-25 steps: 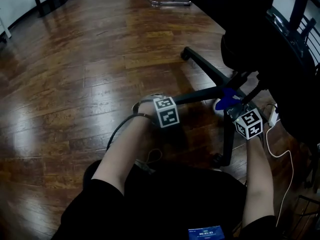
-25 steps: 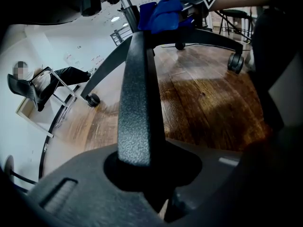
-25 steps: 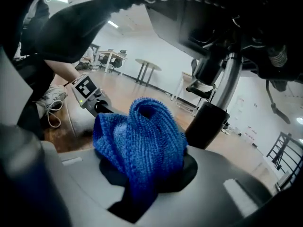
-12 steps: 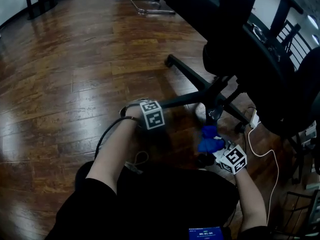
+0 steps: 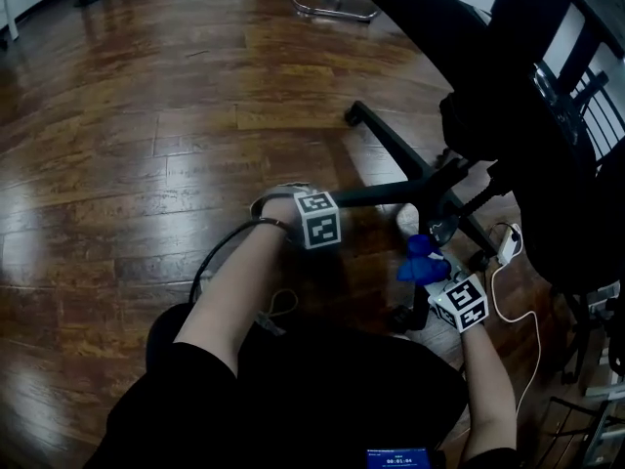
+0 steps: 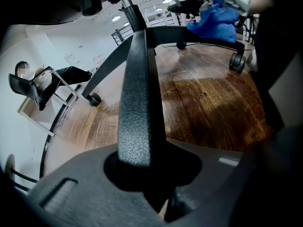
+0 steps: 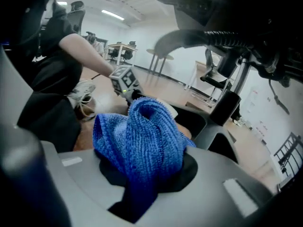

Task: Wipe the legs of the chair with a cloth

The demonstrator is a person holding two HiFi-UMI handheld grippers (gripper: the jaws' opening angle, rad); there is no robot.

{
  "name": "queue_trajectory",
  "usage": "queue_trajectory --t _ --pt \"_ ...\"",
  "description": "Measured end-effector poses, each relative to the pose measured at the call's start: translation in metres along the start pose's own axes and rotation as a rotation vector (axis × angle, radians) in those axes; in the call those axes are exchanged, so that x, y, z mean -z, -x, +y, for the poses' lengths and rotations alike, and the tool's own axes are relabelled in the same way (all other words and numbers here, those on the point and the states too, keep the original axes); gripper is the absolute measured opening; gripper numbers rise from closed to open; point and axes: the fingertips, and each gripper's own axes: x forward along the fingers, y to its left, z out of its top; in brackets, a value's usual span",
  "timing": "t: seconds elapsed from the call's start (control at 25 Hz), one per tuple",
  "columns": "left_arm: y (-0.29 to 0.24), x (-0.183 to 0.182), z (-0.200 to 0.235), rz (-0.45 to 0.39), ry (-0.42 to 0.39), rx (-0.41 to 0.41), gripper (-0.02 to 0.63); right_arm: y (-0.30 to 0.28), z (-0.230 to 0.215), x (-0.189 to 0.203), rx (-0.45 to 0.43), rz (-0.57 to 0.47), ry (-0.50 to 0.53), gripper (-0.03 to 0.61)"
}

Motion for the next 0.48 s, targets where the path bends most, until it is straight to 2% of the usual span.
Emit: queue_trajectory --t 0.12,0.24,0.48 --pt "0.000 -0.004 0.000 -0.005 0.005 -0.008 0.077 -0.021 -0.056 -0.025 0.090 -0.027 -0.036 0.083" --pt "0.000 -0.005 0.000 -0.010 0.006 -0.013 0.071 -0.031 -0.093 -0.043 0.158 -0.076 -0.087 0.083" --pt "-0.001 0.001 0.002 0.013 0.013 -0.015 0.071 -0.032 -0.087 -0.043 0.208 -0.074 -0.094 0.083"
